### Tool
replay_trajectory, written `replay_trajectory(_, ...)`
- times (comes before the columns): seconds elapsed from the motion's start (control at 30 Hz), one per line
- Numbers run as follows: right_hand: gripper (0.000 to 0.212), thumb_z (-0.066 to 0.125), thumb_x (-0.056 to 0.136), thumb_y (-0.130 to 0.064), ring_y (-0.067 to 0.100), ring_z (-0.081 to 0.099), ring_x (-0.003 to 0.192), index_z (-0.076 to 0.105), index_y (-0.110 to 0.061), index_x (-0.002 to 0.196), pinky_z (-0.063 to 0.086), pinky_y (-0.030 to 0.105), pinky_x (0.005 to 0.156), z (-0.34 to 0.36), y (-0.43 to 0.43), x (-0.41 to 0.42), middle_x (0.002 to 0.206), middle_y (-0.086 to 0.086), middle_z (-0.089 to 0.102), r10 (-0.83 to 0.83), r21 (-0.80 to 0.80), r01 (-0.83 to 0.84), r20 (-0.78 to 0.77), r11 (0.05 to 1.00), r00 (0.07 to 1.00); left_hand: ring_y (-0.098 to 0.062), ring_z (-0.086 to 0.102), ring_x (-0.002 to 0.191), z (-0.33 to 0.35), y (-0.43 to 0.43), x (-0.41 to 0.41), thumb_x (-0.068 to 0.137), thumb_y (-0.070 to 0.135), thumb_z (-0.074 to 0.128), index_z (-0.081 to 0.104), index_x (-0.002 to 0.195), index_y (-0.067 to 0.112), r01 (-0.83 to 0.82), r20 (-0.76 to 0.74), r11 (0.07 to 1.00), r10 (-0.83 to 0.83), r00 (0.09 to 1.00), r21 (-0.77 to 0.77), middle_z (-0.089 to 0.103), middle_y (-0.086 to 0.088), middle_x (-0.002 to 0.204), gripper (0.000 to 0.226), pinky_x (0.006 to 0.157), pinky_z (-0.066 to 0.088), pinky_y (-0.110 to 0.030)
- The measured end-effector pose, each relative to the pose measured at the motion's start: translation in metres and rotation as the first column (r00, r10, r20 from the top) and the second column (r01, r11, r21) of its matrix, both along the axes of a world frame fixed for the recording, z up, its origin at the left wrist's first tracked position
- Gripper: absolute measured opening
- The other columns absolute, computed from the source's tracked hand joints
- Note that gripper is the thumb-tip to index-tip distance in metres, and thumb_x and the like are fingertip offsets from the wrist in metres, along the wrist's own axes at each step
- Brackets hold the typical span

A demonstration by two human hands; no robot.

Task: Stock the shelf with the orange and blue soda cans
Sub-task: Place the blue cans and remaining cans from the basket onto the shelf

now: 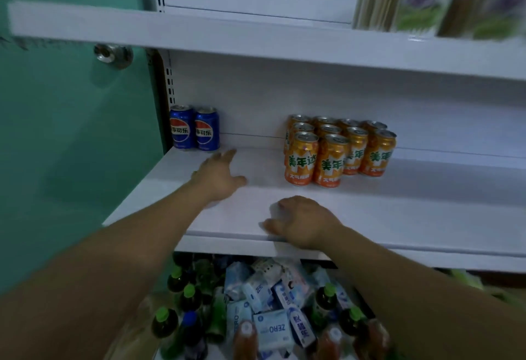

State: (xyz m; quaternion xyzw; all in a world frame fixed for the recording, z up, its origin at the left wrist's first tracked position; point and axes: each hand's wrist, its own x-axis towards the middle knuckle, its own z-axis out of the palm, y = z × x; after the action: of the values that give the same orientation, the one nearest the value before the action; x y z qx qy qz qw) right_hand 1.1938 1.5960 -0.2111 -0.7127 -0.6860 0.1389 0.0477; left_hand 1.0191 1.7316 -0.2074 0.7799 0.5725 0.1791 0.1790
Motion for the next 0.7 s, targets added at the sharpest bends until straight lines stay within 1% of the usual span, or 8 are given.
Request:
replay_trajectory(0.1,0.08,0.041,0.088,-0.07,0.026,0.035,0.137,0.031,-0.02,0.149,0.031,0.038,0.111,0.023,-0.038,0.047,0.154,0.005,0.032,-0.168,-0.029,0.169,0.048,0.985,0.985,-0.026,0.031,0.14,0.02,-0.067,0.031,0.086,0.046,0.064,0.021,0.152,0.026,0.171,-0.001,0.985,-0.171,0.985,0.007,0.023,-0.006,0.158,0.082,0.114,0.029,-0.037)
replay_trajectory(0.17,0.076,0.042,0.092,-0.065,0.026,0.032,0.139,0.031,-0.018,0.15,0.029,0.036,0.111,0.04,-0.076,0.084,0.156,0.006,0.03,-0.262,-0.056,0.267,0.082,0.962,0.961,-0.024,0.035,0.138,0.034,-0.11,0.059,0.088,0.043,0.064,0.028,0.15,0.023,0.306,0.02,0.952,-0.306,0.952,0.021,0.028,-0.006,0.155,0.074,0.108,0.03,-0.03)
replay_trajectory(0.3,0.068,0.044,0.096,-0.056,0.027,0.038,0.135,0.035,-0.013,0.147,0.032,0.035,0.108,0.062,-0.171,0.151,0.152,0.007,0.036,-0.431,-0.087,0.442,0.126,0.893,0.894,-0.021,0.033,0.138,0.045,-0.187,0.127,0.089,0.046,0.06,0.035,0.146,0.022,0.54,0.007,0.842,-0.54,0.842,-0.009,0.03,-0.003,0.155,0.067,0.108,0.03,-0.029)
replay_trajectory(0.4,0.064,0.046,0.096,-0.053,0.028,0.048,0.124,0.039,-0.011,0.145,0.04,0.036,0.097,0.061,-0.247,0.191,0.143,0.009,0.047,-0.581,-0.091,0.592,0.122,0.801,0.805,-0.022,0.037,0.136,0.038,-0.244,0.184,0.089,0.049,0.06,0.039,0.144,0.022,0.678,-0.026,0.732,-0.681,0.732,-0.066,0.034,-0.003,0.153,0.065,0.108,0.033,-0.032)
replay_trajectory(0.47,0.06,0.048,0.095,-0.055,0.028,0.052,0.116,0.049,-0.012,0.137,0.045,0.037,0.092,0.055,-0.294,0.213,0.137,0.011,0.052,-0.661,-0.1,0.67,0.111,0.736,0.742,-0.023,0.043,0.131,0.027,-0.285,0.221,0.088,0.048,0.061,0.042,0.142,0.022,0.749,-0.029,0.654,-0.755,0.655,-0.109,0.04,-0.004,0.149,0.063,0.104,0.039,-0.033)
replay_trajectory(0.53,0.062,0.049,0.093,-0.057,0.028,0.051,0.119,0.05,-0.013,0.136,0.044,0.037,0.094,0.041,-0.338,0.235,0.139,0.01,0.051,-0.732,-0.12,0.74,0.107,0.662,0.672,-0.023,0.048,0.126,0.009,-0.324,0.258,0.088,0.048,0.061,0.043,0.141,0.021,0.806,-0.046,0.571,-0.819,0.572,-0.159,0.045,-0.004,0.145,0.062,0.1,0.043,-0.033)
replay_trajectory(0.6,0.067,0.05,0.091,-0.059,0.027,0.046,0.127,0.045,-0.016,0.142,0.041,0.036,0.098,0.02,-0.38,0.256,0.144,0.006,0.046,-0.8,-0.14,0.803,0.093,0.579,0.593,-0.023,0.049,0.125,-0.013,-0.362,0.295,0.089,0.049,0.06,0.04,0.145,0.021,0.842,-0.069,0.486,-0.872,0.484,-0.235,0.043,-0.004,0.147,0.066,0.098,0.045,-0.035)
replay_trajectory(0.7,0.064,0.053,0.09,-0.056,0.024,0.047,0.125,0.046,-0.018,0.141,0.039,0.034,0.091,-0.019,-0.437,0.284,0.141,0.004,0.049,-0.872,-0.156,0.867,0.057,0.472,0.485,-0.023,0.047,0.128,-0.049,-0.409,0.344,0.091,0.048,0.058,0.038,0.145,0.02,0.866,-0.092,0.382,-0.923,0.373,-0.322,0.041,-0.004,0.149,0.064,0.099,0.044,-0.034)
